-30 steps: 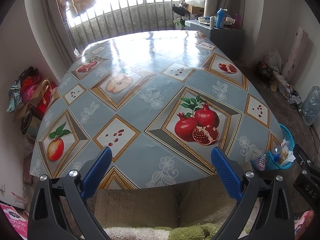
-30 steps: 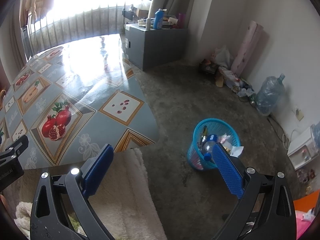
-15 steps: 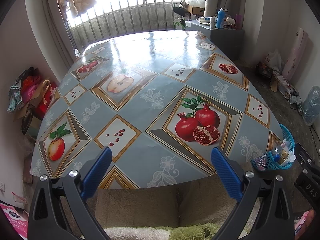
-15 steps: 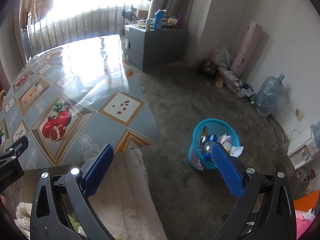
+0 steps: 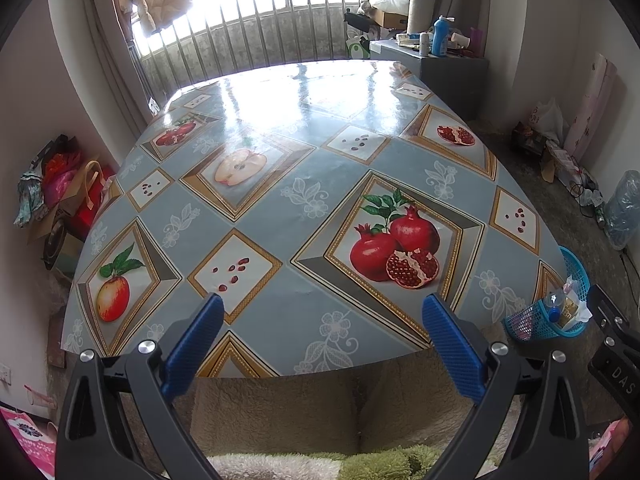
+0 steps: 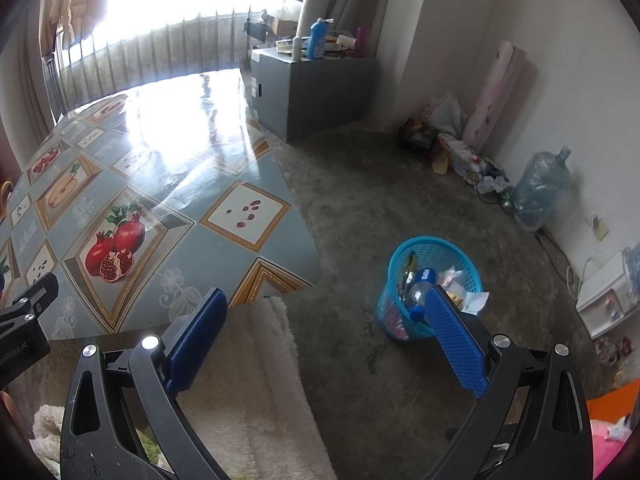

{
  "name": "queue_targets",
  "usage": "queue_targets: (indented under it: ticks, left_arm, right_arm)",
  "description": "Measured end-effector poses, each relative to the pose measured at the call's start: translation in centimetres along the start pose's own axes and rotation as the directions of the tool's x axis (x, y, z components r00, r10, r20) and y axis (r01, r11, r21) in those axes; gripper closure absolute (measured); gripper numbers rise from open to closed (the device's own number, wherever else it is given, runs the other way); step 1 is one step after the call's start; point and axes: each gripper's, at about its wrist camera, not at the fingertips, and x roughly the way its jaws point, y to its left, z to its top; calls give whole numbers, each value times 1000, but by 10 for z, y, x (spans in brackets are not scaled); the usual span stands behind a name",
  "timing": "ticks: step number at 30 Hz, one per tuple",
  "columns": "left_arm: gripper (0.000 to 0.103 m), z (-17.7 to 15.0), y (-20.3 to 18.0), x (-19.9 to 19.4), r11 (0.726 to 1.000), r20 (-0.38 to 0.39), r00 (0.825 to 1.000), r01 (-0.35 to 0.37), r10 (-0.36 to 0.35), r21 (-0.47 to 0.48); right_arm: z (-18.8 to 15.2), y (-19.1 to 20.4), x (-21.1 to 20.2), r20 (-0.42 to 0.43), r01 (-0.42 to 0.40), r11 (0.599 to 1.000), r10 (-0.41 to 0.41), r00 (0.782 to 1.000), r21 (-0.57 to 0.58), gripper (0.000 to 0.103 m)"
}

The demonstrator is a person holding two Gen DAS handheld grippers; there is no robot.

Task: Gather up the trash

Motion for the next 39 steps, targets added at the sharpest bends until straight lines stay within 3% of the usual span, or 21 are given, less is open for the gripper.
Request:
queue_targets:
  ticks: [39]
  left_arm:
    - [6,1,5,1,1000,-6,1000,4,-4,-2]
  right_arm:
    - [1,4,2,2,-3,1000,3,1000,3,8]
